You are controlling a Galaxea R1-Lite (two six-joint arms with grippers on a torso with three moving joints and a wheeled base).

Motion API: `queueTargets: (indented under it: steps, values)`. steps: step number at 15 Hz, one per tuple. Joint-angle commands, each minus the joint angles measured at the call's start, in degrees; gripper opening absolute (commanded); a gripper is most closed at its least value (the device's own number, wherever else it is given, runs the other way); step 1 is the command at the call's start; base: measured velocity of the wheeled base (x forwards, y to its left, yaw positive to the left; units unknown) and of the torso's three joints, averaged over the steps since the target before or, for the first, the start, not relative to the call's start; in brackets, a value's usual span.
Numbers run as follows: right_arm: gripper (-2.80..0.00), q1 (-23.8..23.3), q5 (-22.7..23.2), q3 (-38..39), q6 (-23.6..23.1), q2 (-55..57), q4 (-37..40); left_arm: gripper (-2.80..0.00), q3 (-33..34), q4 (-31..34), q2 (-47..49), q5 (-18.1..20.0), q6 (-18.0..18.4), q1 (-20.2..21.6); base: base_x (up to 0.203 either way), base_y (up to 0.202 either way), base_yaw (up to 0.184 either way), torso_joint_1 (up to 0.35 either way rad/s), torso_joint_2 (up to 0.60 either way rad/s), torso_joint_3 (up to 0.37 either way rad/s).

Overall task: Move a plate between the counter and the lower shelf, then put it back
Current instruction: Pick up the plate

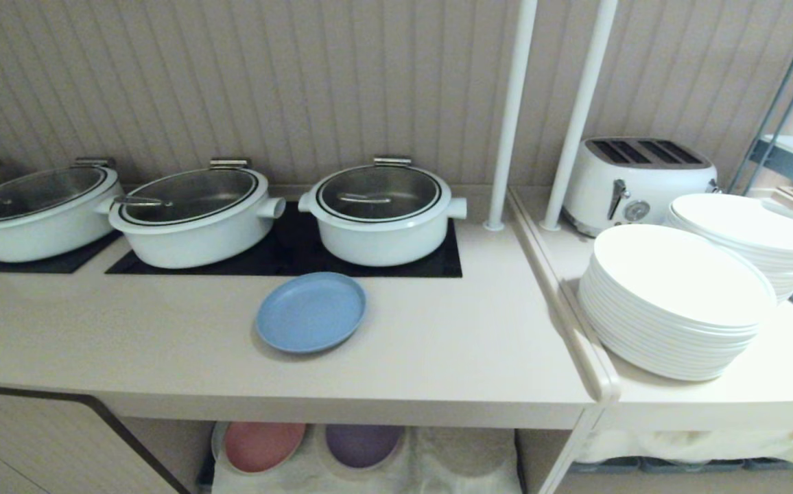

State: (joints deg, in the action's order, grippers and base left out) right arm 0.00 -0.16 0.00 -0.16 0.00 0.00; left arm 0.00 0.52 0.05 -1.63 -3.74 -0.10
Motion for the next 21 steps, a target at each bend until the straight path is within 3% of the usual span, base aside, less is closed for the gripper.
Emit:
queueTargets:
  steps: [1,11,13,16,19,21]
  values:
    - [-2.80,0.0,0.0,0.0,0.0,0.0,0.1,-2.80,0.0,0.0,0.0,0.0,0.0,0.0,0.000,0.000,0.000,0.000,0.00,0.000]
    - [-2.80,0.0,0.0,0.0,0.0,0.0,0.0,-2.80,0.0,0.0,0.0,0.0,0.0,0.0,0.000,0.000,0.000,0.000,0.00,0.000]
    - [-2.80,0.0,0.0,0.0,0.0,0.0,0.0,-2.80,0.0,-0.2,0.0,0.4,1.8,0.0,0.000,0.000,0.000,0.000,0.00,0.000]
    - [-2.80,0.0,0.0,0.0,0.0,0.0,0.0,-2.80,-3.4,-2.0,0.0,4.4,3.7,0.0,0.000,0.000,0.000,0.000,0.00,0.000]
    - [-2.80,0.0,0.0,0.0,0.0,0.0,0.0,-2.80,-7.8,2.8,0.0,6.7,3.9,0.0,0.000,0.000,0.000,0.000,0.00,0.000]
    - [-2.80,0.0,0.0,0.0,0.0,0.0,0.0,-2.80,-11.2,10.5,0.2,6.4,3.8,0.0,0.000,0.000,0.000,0.000,0.00,0.000]
